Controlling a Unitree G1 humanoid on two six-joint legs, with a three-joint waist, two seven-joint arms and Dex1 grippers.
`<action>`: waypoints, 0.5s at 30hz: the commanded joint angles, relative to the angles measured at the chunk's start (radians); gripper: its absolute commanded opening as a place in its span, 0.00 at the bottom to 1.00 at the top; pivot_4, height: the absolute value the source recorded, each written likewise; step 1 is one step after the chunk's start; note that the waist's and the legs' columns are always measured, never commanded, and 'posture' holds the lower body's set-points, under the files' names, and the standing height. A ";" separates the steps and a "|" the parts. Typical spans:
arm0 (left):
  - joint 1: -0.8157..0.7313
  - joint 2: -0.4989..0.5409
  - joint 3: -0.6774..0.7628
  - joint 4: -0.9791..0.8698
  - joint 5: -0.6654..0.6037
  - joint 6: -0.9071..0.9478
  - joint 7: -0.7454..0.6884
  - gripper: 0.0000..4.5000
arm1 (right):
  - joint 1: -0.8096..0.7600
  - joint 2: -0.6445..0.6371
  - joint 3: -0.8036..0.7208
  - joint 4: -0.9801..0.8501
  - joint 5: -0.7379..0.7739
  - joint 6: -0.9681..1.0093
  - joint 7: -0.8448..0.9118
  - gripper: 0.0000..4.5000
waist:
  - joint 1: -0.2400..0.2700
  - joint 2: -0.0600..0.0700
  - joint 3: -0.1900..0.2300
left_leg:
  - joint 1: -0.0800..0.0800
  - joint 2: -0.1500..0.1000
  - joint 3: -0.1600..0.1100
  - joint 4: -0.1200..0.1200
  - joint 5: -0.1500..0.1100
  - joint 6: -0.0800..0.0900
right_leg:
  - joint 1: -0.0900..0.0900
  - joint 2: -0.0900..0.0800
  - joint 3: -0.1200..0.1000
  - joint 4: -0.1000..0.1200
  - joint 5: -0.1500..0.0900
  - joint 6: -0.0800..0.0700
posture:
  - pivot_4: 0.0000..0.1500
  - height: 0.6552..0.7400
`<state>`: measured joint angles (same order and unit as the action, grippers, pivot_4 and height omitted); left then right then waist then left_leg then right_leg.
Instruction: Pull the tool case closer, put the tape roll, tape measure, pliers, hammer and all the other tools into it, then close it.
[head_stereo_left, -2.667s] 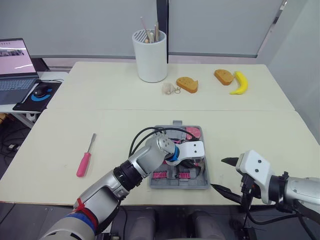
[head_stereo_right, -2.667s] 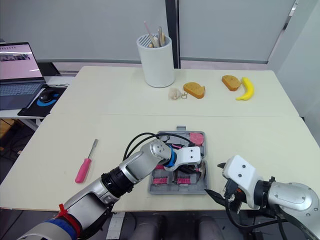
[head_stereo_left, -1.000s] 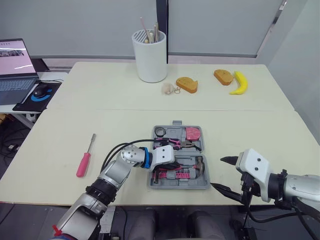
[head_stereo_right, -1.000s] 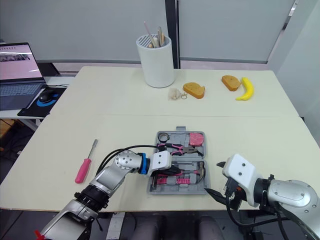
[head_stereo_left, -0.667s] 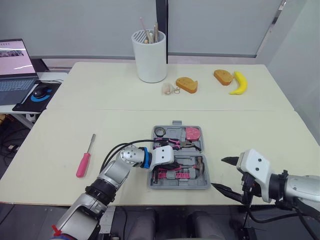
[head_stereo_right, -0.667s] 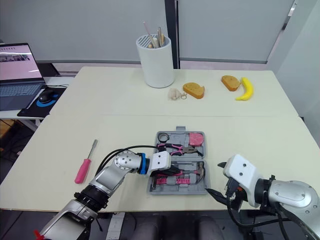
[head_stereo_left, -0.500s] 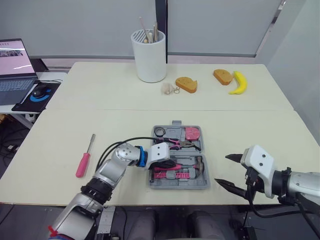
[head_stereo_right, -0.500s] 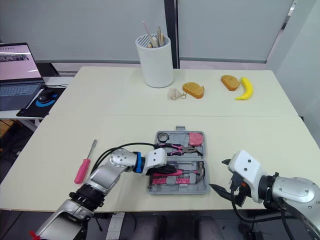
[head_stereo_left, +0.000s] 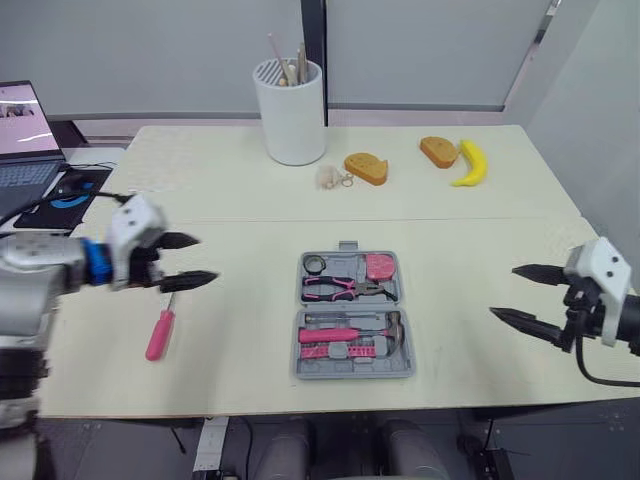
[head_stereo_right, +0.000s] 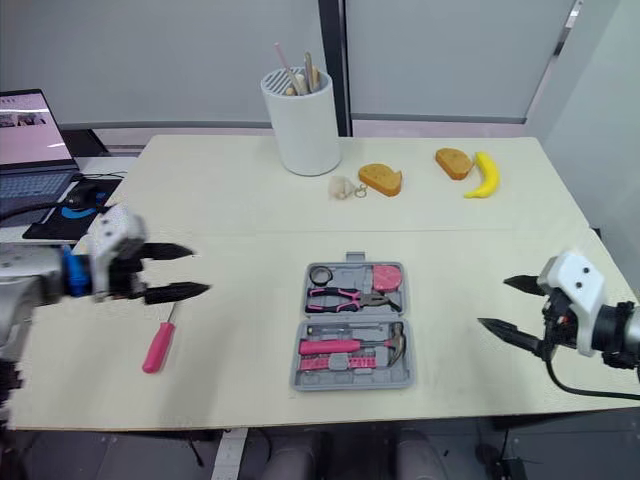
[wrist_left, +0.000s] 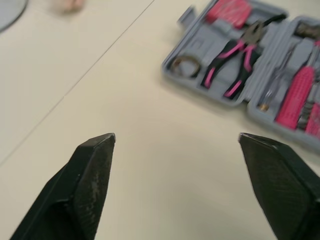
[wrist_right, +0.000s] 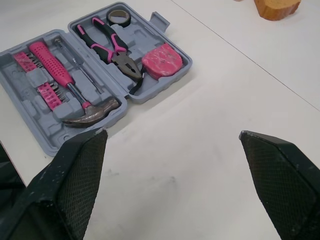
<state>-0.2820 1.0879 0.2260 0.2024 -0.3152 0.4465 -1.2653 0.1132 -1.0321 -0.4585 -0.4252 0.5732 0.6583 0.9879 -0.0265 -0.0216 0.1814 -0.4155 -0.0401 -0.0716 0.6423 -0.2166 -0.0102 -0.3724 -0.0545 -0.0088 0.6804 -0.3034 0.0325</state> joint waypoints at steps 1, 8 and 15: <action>0.105 0.073 0.171 0.098 -0.021 -0.029 -0.026 0.98 | -0.030 -0.029 -0.032 0.063 -0.004 -0.025 0.039 1.00 | 0.001 0.000 0.000 | 0.000 0.000 0.000 0.000 0.000 0.000 | 0.000 0.000 0.000 0.000 0.000 0.000 | 1.00 1.00; 0.245 0.072 0.332 0.151 -0.043 -0.037 0.003 0.98 | -0.016 -0.026 0.023 0.146 -0.047 -0.068 0.088 1.00 | 0.017 0.000 0.000 | -0.001 0.000 0.000 0.000 0.000 0.000 | -0.001 -0.002 0.000 0.000 0.000 -0.001 | 1.00 1.00; 0.292 0.060 0.335 0.157 -0.042 -0.047 0.021 0.98 | -0.073 -0.021 0.059 0.144 -0.035 -0.046 0.079 1.00 | 0.022 0.000 0.000 | -0.001 0.001 0.002 -0.001 -0.001 0.000 | -0.003 -0.004 0.001 -0.001 0.000 -0.002 | 1.00 1.00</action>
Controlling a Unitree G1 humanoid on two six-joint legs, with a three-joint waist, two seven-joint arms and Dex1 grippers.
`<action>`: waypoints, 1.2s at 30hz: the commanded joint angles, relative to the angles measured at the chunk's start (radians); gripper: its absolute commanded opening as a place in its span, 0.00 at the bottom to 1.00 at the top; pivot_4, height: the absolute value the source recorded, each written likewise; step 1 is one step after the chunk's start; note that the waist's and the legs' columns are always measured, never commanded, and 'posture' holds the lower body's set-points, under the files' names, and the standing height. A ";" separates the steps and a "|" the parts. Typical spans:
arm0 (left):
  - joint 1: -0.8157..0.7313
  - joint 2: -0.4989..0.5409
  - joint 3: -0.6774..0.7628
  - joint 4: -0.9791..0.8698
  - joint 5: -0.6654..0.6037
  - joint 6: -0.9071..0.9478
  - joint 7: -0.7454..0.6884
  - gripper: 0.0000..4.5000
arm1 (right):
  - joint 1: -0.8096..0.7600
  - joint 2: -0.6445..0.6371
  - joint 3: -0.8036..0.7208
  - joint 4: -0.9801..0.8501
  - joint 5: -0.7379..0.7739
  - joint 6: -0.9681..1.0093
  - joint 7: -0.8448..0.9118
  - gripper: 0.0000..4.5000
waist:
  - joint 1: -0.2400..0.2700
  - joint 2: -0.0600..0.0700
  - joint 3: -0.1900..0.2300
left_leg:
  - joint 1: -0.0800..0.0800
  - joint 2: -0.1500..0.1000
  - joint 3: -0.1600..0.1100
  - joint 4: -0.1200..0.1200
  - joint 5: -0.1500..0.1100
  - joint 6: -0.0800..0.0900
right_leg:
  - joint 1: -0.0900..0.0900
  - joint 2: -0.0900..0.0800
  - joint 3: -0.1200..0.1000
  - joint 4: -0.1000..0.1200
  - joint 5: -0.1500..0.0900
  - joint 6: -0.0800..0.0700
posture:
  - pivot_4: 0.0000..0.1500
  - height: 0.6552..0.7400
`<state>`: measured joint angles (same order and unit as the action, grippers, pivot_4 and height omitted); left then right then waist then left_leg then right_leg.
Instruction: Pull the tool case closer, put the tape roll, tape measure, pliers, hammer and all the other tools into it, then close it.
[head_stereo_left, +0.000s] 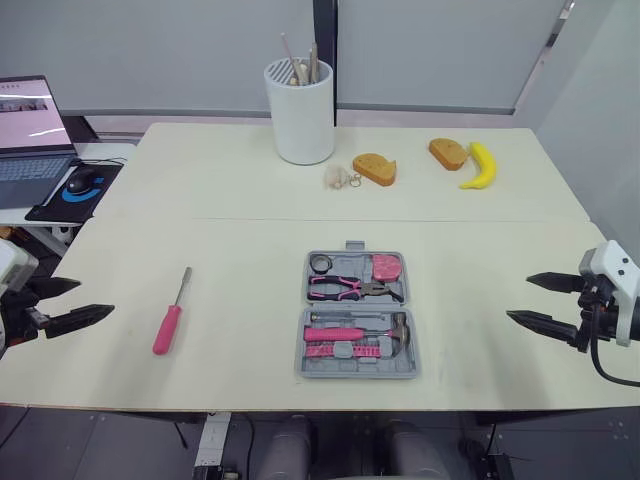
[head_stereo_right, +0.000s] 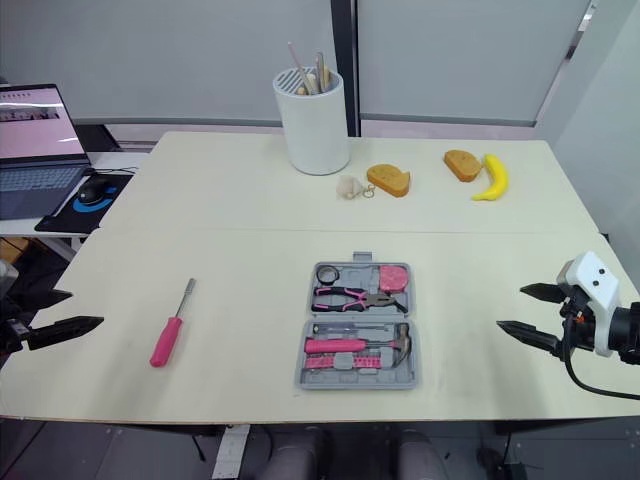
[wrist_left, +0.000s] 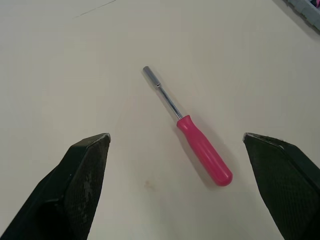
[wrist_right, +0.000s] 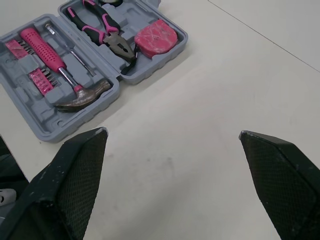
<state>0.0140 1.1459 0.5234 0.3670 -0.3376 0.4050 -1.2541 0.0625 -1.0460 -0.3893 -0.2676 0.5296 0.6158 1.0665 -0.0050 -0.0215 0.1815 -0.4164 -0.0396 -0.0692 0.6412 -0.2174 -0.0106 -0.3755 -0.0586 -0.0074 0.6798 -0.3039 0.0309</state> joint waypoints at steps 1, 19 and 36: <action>-0.007 0.000 0.034 -0.014 -0.021 -0.002 0.014 0.98 | -0.026 -0.007 -0.008 -0.012 0.007 -0.002 0.001 1.00 | 0.000 0.000 0.000 | 0.000 0.000 0.000 0.000 0.000 0.000 | 0.000 0.000 0.000 0.000 0.000 0.000 | 1.00 1.00; -0.037 -0.039 0.028 -0.080 -0.014 -0.031 0.120 0.98 | -0.128 0.049 0.075 -0.046 -0.011 -0.056 -0.040 1.00 | -0.001 0.000 0.000 | 0.000 0.000 0.000 0.000 0.000 0.000 | -0.001 0.000 0.000 0.000 0.000 -0.001 | 1.00 1.00; 0.471 -0.228 0.237 -0.421 -0.049 0.098 0.177 0.98 | -0.687 0.365 0.370 -0.188 0.224 0.013 -0.041 1.00 | -0.019 -0.001 0.000 | -0.001 0.001 0.001 -0.002 0.000 0.000 | -0.004 0.000 0.001 0.001 0.000 -0.002 | 1.00 1.00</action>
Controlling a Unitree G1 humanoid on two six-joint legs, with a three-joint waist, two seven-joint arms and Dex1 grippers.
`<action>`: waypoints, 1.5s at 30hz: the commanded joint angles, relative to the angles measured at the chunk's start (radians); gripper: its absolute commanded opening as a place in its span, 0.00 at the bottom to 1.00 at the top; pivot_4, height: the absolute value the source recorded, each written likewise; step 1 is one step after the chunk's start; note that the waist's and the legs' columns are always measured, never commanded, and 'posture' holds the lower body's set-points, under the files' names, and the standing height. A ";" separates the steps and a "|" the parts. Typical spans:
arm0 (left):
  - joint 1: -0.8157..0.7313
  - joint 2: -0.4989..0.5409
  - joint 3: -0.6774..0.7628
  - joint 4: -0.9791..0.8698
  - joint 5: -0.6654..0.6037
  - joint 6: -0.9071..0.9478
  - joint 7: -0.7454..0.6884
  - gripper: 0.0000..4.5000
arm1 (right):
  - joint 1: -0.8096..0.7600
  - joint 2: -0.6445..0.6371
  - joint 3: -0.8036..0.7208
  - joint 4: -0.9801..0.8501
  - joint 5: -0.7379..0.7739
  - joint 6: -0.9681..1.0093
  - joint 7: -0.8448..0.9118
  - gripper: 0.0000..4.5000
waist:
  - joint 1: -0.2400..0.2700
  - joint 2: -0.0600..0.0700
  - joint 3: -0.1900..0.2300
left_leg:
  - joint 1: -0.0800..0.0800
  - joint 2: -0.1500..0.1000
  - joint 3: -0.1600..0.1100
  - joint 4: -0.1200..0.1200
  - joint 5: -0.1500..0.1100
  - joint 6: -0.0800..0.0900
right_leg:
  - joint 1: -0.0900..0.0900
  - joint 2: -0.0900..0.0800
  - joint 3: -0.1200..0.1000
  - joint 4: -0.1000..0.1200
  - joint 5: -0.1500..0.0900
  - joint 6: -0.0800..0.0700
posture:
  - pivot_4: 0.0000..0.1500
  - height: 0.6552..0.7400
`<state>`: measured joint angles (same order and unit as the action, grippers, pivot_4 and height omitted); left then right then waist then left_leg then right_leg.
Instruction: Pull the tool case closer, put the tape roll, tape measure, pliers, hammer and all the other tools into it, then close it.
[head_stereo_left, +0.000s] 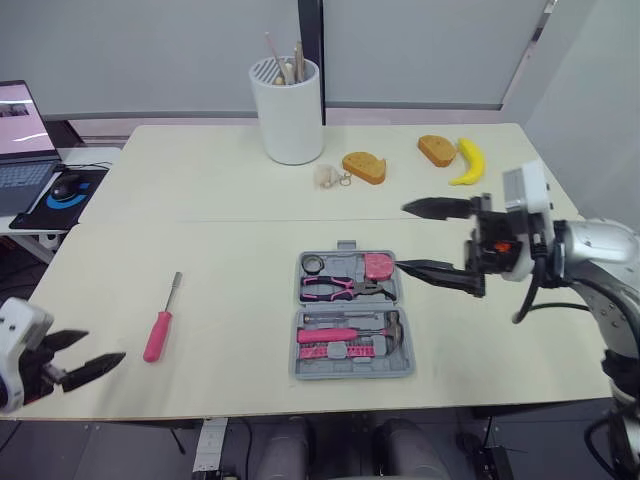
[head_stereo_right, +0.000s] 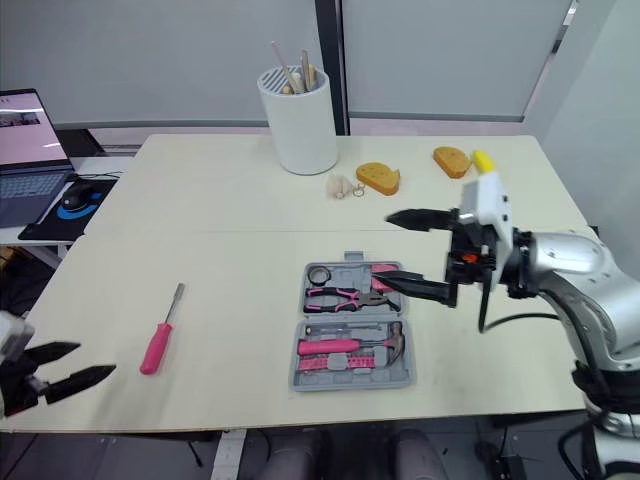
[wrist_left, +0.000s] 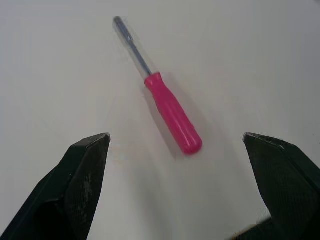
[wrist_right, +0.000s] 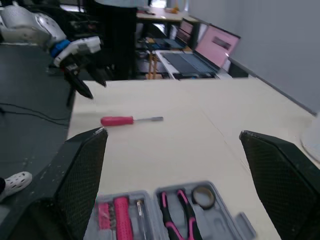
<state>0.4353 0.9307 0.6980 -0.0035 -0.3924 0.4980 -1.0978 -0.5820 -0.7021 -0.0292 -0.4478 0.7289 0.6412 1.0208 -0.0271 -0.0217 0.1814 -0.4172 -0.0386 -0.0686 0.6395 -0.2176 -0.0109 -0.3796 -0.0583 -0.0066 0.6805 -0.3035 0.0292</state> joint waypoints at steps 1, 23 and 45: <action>0.092 -0.033 0.068 -0.066 0.011 -0.003 0.020 0.98 | -0.062 0.035 0.021 0.002 0.024 -0.018 0.015 1.00 | 0.008 0.000 0.000 | 0.000 0.000 0.000 0.000 0.000 0.000 | 0.000 0.000 0.000 0.000 0.000 0.000 | 1.00 1.00; -0.274 -0.288 -0.208 -0.081 0.069 0.079 0.485 0.98 | -0.034 0.059 0.055 -0.003 -0.079 -0.060 -0.037 1.00 | 0.022 -0.003 -0.002 | 0.000 -0.001 0.001 0.001 0.000 0.000 | 0.000 0.001 0.000 0.001 0.002 -0.001 | 1.00 1.00; -0.484 -0.330 -0.406 0.155 0.185 0.130 0.655 0.71 | 0.011 0.016 0.009 -0.077 -0.030 0.019 -0.126 1.00 | 0.025 0.001 -0.004 | 0.001 -0.001 0.000 0.001 0.000 -0.001 | 0.001 0.001 0.000 0.001 0.002 -0.001 | 1.00 1.00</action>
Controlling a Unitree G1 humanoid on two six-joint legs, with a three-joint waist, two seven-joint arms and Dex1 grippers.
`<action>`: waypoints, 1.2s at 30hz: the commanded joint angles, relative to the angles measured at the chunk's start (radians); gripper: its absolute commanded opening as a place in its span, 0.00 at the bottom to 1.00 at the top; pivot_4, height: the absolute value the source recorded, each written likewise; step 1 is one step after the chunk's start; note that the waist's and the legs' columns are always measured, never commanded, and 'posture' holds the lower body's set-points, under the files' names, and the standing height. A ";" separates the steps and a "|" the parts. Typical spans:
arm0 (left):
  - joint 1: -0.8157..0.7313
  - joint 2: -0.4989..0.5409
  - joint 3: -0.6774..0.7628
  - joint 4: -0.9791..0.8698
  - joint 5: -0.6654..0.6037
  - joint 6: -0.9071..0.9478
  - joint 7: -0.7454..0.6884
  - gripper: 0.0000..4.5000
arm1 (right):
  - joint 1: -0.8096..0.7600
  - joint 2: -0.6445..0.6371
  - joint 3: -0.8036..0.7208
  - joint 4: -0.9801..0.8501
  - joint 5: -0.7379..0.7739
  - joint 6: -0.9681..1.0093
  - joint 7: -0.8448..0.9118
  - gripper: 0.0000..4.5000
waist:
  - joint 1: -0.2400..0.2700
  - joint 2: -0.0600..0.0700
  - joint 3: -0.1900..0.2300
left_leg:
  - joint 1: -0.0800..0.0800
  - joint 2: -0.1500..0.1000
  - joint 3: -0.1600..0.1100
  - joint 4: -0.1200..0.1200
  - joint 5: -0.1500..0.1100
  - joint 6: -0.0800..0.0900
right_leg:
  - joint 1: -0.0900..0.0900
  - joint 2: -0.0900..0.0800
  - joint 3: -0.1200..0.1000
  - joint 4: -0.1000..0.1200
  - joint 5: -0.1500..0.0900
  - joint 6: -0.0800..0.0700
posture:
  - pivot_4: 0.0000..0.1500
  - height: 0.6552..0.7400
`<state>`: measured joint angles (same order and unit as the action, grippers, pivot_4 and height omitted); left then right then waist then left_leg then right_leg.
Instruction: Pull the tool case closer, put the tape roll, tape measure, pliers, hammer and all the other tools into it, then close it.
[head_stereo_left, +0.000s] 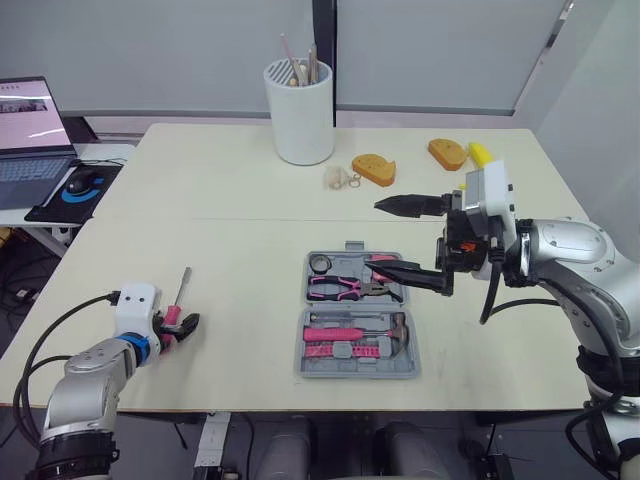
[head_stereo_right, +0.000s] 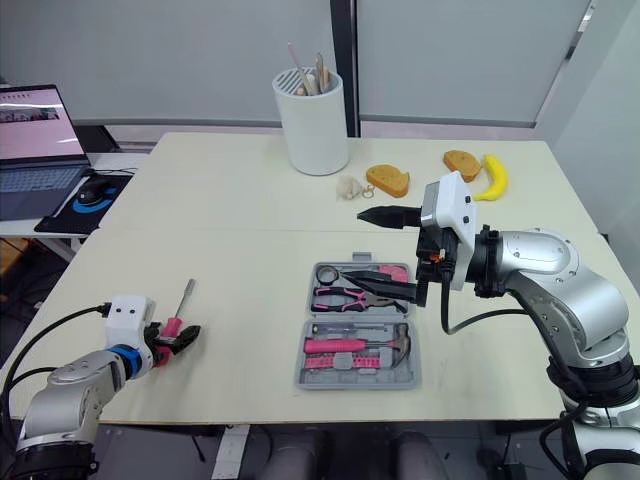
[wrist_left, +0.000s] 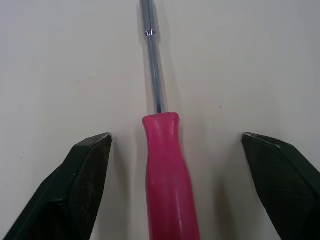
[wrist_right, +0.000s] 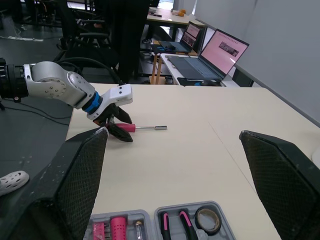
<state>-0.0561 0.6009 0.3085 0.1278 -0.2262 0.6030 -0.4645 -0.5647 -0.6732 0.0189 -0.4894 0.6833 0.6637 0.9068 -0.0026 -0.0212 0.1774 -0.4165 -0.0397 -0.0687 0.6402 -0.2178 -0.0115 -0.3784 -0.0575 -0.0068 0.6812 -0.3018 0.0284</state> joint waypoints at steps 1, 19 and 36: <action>0.005 0.000 -0.017 0.025 0.019 0.026 0.021 0.63 | -0.005 -0.014 -0.039 -0.035 0.016 -0.004 -0.013 1.00 | -0.001 0.001 -0.001 | 0.000 0.000 0.000 0.000 0.000 0.000 | 0.000 0.000 0.000 0.000 0.000 0.000 | 1.00 1.00; 0.030 0.145 -0.064 -0.124 -0.011 -0.061 -0.167 0.16 | 0.053 -0.057 -0.030 -0.060 0.020 0.011 -0.008 1.00 | -0.005 0.001 -0.001 | -0.001 0.001 0.000 0.000 0.000 0.000 | -0.001 0.000 0.000 0.000 0.000 0.000 | 1.00 1.00; -0.423 0.276 -0.666 -0.570 -0.075 0.141 -0.641 0.16 | 0.221 -0.256 -0.123 -0.154 0.049 0.124 -0.001 1.00 | 0.007 0.000 0.002 | -0.004 -0.001 0.000 0.001 0.000 0.000 | 0.001 0.001 -0.001 -0.002 0.000 0.000 | 1.00 1.00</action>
<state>-0.4554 0.8913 -0.2986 -0.4264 -0.3352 0.7363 -1.1012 -0.3550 -0.9036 -0.0595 -0.5990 0.7076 0.7734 0.9034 0.0043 -0.0215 0.1794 -0.4204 -0.0409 -0.0688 0.6415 -0.2180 -0.0109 -0.3770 -0.0565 -0.0078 0.6792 -0.3018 0.0285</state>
